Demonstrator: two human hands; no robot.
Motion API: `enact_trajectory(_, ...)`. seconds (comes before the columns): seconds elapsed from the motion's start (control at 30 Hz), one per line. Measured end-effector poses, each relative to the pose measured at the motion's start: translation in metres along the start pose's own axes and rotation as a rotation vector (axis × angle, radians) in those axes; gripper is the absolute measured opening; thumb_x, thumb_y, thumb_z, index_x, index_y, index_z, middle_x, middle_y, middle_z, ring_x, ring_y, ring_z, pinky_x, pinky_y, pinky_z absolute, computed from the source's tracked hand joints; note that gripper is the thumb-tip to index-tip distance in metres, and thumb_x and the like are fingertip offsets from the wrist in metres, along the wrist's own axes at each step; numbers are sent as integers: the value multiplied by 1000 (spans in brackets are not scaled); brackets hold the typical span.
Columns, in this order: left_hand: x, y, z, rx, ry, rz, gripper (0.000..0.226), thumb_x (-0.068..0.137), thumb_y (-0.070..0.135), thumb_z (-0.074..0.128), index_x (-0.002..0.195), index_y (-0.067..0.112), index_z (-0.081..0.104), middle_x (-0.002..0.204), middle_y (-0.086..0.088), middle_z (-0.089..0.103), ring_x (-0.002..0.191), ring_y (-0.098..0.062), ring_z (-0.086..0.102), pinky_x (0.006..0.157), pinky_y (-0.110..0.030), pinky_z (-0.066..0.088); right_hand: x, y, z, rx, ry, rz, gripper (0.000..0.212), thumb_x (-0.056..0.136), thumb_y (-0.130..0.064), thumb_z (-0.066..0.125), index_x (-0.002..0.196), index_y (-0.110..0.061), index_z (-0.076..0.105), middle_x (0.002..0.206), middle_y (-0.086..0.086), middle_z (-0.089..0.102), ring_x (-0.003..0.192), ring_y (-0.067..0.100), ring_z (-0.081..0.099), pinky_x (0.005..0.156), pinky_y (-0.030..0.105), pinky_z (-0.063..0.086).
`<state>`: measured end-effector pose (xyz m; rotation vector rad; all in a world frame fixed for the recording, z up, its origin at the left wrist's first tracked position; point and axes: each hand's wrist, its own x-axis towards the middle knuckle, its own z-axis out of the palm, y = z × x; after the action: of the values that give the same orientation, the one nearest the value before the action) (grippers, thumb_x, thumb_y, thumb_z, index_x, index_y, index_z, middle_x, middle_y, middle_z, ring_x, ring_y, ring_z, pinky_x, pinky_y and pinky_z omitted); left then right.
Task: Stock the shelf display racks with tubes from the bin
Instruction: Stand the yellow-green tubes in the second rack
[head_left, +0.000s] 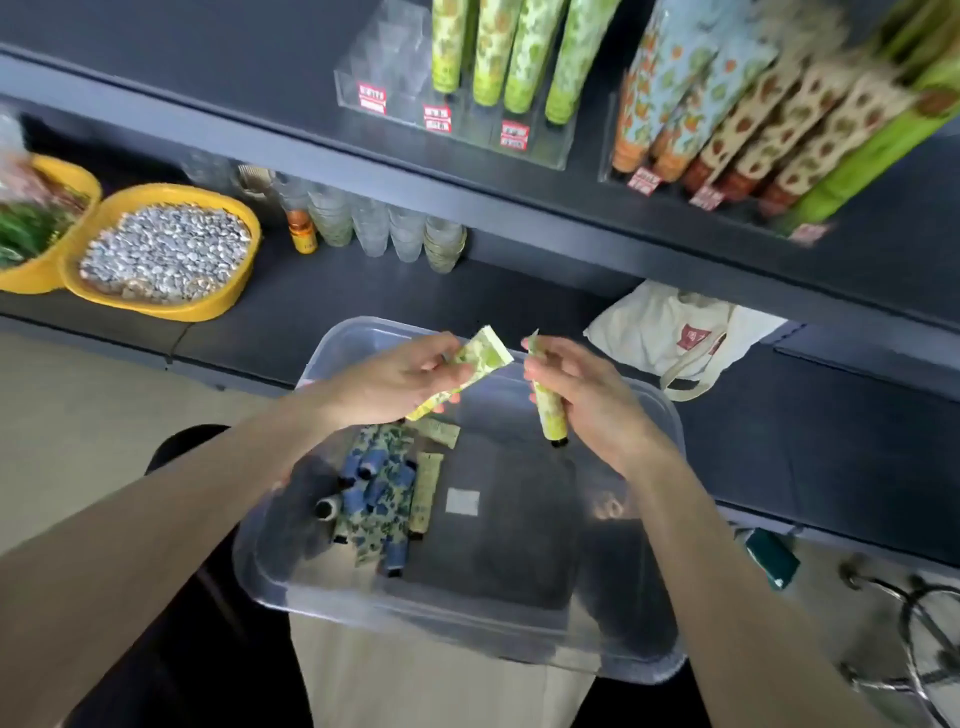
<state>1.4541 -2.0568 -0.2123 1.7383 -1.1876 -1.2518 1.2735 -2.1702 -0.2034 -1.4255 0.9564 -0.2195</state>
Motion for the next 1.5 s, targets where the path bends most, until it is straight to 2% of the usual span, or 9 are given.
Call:
enact_trajectory(0.17, -7, 62, -44, 10, 217, 235, 11, 89, 14, 60, 89, 3, 56, 73, -3, 53, 62, -1, 48, 59, -8, 39, -8, -79, -6, -132, 194, -251, 20, 73, -16, 80, 75, -16, 60, 63, -15, 67, 60, -3, 59, 60, 9, 43)
enact_trajectory(0.27, -7, 99, -71, 13, 314, 369, 13, 86, 4, 62, 98, 6, 59, 75, 12, 62, 65, 5, 56, 65, -7, 45, -9, -126, -12, -287, 300, -394, 31, 65, -25, 86, 75, -5, 64, 70, 10, 68, 63, 12, 55, 62, 30, 44)
enact_trajectory(0.37, 1, 129, -94, 78, 348, 441, 18, 84, 9, 66, 99, 13, 55, 87, -9, 67, 78, -19, 65, 81, -31, 55, -6, -169, -21, -383, 349, -515, 32, 71, -26, 82, 77, 2, 67, 70, 23, 65, 59, 19, 54, 57, 37, 49)
enact_trajectory(0.47, 15, 155, -115, 180, 415, 453, 31, 73, 41, 69, 92, 20, 57, 94, -27, 64, 82, -41, 63, 83, -52, 52, 3, -209, -33, -471, 369, -553, 30, 80, -21, 75, 88, 7, 68, 70, 21, 60, 49, 9, 55, 45, 19, 40)
enact_trajectory(0.53, 27, 167, -126, 279, 448, 453, 40, 73, 51, 64, 93, 16, 59, 88, -23, 63, 81, -38, 61, 85, -45, 52, 13, -230, -40, -582, 364, -549, 35, 83, -20, 71, 99, 10, 66, 79, 29, 63, 47, -4, 59, 51, 13, 40)
enact_trajectory(0.63, 44, 182, -136, 364, 462, 475, 32, 83, 33, 67, 86, 2, 58, 73, -12, 55, 70, -24, 52, 76, -37, 46, 23, -249, -45, -721, 365, -532, 40, 86, -17, 68, 106, 16, 59, 100, 27, 68, 49, -7, 60, 58, 12, 42)
enact_trajectory(0.8, 69, 196, -143, 463, 435, 489, 23, 81, 18, 70, 100, 10, 62, 90, -20, 64, 73, -21, 53, 79, -36, 48, 35, -263, -42, -893, 418, -554, 21, 81, -13, 73, 100, -3, 70, 97, 17, 70, 87, 22, 66, 76, 22, 47)
enact_trajectory(1.03, 92, 203, -147, 616, 387, 468, 13, 83, 16, 68, 96, 14, 64, 96, -9, 66, 95, -27, 59, 88, -33, 47, 53, -261, -42, -938, 414, -537, 25, 83, -13, 71, 106, -3, 69, 106, 16, 68, 99, 27, 63, 91, 35, 49)
enact_trajectory(1.5, 99, 202, -151, 737, 253, 428, 14, 88, 15, 61, 100, 10, 67, 88, -1, 60, 87, -16, 53, 76, -19, 37, 67, -253, -38, -1032, 310, -515, 15, 88, -7, 63, 100, -5, 71, 103, 12, 70, 100, 23, 64, 92, 32, 49)
